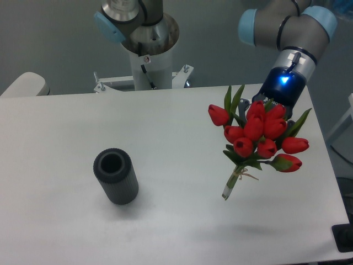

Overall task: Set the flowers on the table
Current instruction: 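Hold the red tulip bouquet in the gripper and begin lowering it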

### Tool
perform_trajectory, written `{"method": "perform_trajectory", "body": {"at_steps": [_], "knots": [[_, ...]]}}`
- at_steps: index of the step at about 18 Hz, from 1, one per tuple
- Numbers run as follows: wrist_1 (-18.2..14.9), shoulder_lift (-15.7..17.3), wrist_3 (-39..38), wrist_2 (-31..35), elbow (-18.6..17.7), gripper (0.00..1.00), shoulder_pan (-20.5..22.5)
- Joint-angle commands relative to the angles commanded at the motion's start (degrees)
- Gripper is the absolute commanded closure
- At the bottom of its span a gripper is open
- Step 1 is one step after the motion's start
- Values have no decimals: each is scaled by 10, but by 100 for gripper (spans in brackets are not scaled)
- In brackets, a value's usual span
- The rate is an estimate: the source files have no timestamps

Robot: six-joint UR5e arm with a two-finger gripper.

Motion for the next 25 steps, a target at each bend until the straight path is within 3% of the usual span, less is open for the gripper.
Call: {"method": "perform_trajectory", "body": {"at_steps": [8,18,25], "knots": [[1,0,17,21,2,85,-1],[-4,47,24,248,-13,87,-12],[1,46,44,413,-6,89,-73]]}}
